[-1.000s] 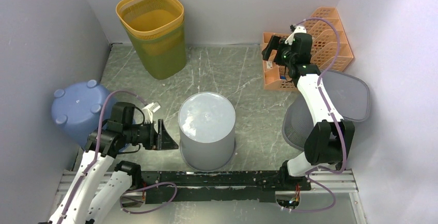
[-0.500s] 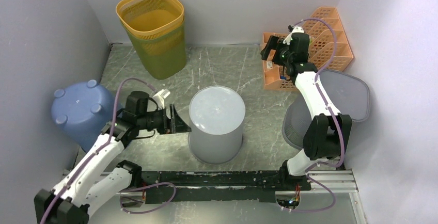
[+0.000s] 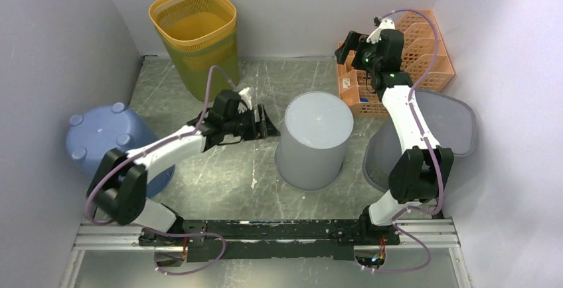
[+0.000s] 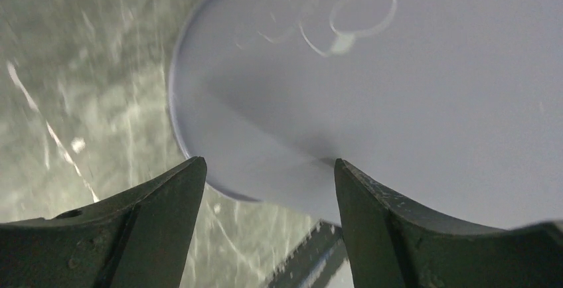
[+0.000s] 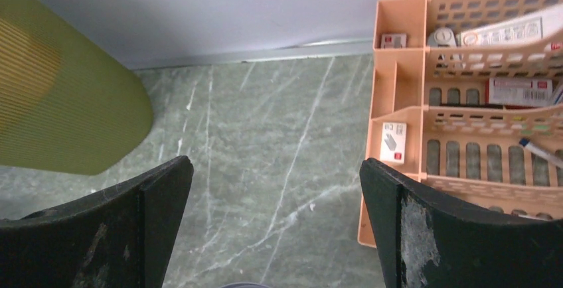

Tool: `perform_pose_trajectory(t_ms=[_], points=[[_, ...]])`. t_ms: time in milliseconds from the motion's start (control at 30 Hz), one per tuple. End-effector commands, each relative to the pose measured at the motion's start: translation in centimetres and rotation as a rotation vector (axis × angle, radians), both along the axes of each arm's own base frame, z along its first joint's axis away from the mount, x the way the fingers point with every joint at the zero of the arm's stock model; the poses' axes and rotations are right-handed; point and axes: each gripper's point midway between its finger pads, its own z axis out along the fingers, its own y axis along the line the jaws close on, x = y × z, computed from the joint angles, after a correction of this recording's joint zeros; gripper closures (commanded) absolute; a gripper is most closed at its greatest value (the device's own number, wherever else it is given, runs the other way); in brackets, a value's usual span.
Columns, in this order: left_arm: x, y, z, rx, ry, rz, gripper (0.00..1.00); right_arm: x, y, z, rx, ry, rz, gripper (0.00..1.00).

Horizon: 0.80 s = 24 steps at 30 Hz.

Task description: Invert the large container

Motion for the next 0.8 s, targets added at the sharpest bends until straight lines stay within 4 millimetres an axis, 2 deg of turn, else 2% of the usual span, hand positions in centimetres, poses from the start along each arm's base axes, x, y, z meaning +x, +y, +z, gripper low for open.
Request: perform_pose_trajectory(t_ms=[0, 33, 200, 333, 433, 533, 567, 667, 767], points=[[5.8, -2.4, 1.5, 0.017, -0.153, 0.044, 0.18, -1.0, 0.6, 5.0, -0.003, -0.104, 0.042, 0.0], [7.0, -3.0, 2.0, 0.022, -0.173, 0.043, 0.18, -1.4, 0.5, 5.2, -0.005, -0.103, 0.041, 0.0], [12.1, -4.6, 1.3, 0.095, -0.195, 0.032, 0.19, -4.4, 1.1, 6.6, -0.025, -0.101, 0.039, 0.0], [15.3, -3.5, 1.5, 0.176, -0.221, 0.054, 0.19, -8.0, 3.4, 9.4, -0.064, -0.149, 0.075, 0.0], [15.5, -1.0, 2.6, 0.268, -0.253, 0.095, 0.19, -11.3, 6.7, 10.6, -0.081, -0.154, 0.161, 0.0], [15.0, 1.4, 4.8, 0.319, -0.297, 0.138, 0.19, -14.9, 9.6, 11.5, -0.066, -0.171, 0.244, 0.0], [14.6, 1.8, 6.2, 0.319, -0.329, 0.141, 0.18, -16.1, 10.3, 11.6, -0.064, -0.171, 0.268, 0.0], [13.7, 2.8, 8.2, 0.336, -0.368, 0.134, 0.17, -19.6, 12.2, 10.8, -0.067, -0.134, 0.347, 0.0], [13.3, 3.7, 9.2, 0.358, -0.387, 0.147, 0.17, -23.1, 13.8, 9.9, -0.039, -0.099, 0.467, 0.0]])
